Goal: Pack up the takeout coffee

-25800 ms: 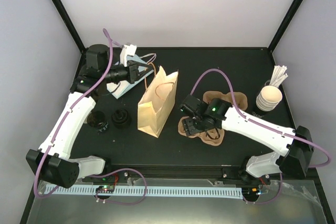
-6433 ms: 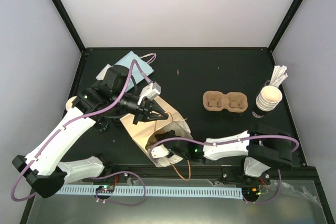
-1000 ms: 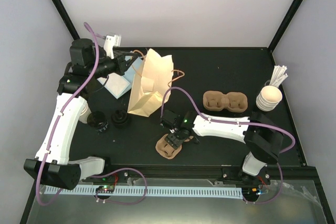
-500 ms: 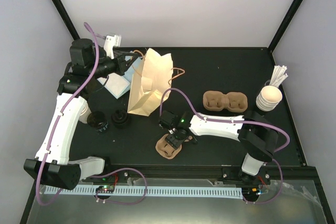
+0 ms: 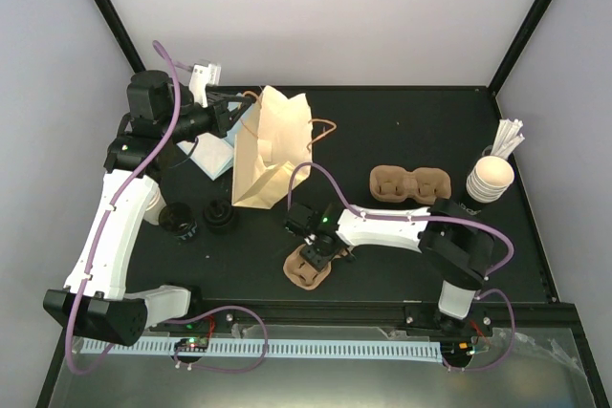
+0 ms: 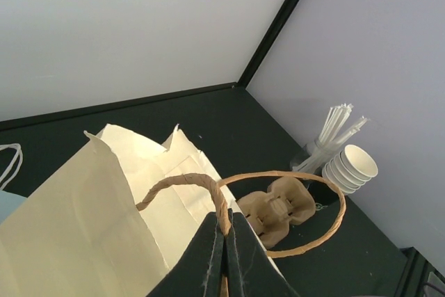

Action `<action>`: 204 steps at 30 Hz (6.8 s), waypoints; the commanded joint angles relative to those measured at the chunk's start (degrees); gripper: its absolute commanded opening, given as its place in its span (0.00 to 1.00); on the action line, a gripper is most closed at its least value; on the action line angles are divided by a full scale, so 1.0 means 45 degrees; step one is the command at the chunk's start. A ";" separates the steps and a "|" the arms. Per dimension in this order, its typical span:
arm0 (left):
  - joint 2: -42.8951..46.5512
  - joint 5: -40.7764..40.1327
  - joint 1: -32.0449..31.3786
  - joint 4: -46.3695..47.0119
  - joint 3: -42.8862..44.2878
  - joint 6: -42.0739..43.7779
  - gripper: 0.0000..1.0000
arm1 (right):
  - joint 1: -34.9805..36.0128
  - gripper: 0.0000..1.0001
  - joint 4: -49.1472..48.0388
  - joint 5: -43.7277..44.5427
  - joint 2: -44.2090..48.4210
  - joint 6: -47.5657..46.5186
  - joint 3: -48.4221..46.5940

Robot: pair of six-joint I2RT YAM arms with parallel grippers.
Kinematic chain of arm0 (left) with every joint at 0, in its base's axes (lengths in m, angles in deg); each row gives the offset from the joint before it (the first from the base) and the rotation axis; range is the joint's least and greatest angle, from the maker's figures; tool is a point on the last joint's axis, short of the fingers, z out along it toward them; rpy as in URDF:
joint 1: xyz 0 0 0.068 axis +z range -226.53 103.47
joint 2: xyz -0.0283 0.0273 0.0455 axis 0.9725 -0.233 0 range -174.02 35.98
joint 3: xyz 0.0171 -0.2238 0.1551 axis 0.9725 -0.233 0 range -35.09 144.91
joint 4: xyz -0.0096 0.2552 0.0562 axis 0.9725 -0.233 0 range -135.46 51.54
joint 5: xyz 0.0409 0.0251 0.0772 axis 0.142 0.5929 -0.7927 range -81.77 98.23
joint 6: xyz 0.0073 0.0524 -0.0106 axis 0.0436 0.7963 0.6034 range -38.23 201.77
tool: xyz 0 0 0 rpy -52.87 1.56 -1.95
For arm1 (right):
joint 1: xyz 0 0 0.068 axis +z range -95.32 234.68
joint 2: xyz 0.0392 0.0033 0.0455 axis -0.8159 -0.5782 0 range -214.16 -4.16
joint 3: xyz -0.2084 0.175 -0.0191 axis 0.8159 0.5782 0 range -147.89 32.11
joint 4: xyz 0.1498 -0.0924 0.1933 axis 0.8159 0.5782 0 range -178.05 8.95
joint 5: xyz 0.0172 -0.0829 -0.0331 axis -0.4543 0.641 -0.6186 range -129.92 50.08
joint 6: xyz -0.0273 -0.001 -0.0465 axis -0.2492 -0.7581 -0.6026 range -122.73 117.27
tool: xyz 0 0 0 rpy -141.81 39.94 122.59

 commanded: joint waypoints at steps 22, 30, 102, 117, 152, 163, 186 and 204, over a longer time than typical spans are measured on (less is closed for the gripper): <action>-0.0034 0.1032 0.0095 0.0183 0.0126 0.0132 0.02 | -0.0021 0.40 0.0821 0.0134 0.3663 -0.0081 -0.0006; -0.0389 0.1745 0.0018 -0.0057 0.0231 0.0096 0.01 | -0.0049 0.39 0.2067 0.0239 0.6622 -0.0577 -0.1315; -0.0727 0.4067 -0.2206 -0.1585 0.0842 0.1332 0.02 | -0.4358 0.29 -0.1622 -0.5348 0.5931 -0.1499 -0.4035; -0.0802 0.4039 -0.2346 -0.1945 0.1152 0.1597 0.02 | -0.4922 0.29 -0.0760 -0.7091 0.5245 -0.1692 -0.4182; -0.2036 0.4491 -0.2946 -0.3637 0.2902 0.2795 0.02 | -0.4182 0.25 -0.3752 -0.2232 0.6497 -0.3178 -0.0841; -0.2229 0.4390 -0.3362 -0.2751 0.2913 0.2221 0.01 | -0.2371 0.25 -0.5537 0.0675 0.6641 -0.2723 0.0545; -0.2671 0.4038 -0.4572 -0.2396 0.2859 0.2503 0.02 | -0.1348 0.24 -0.6168 0.2740 0.6419 -0.1176 0.0978; -0.2559 0.4080 -0.4869 -0.1410 0.2158 0.1852 0.02 | -0.1155 0.22 -1.0613 0.3072 0.6200 -0.0927 0.4543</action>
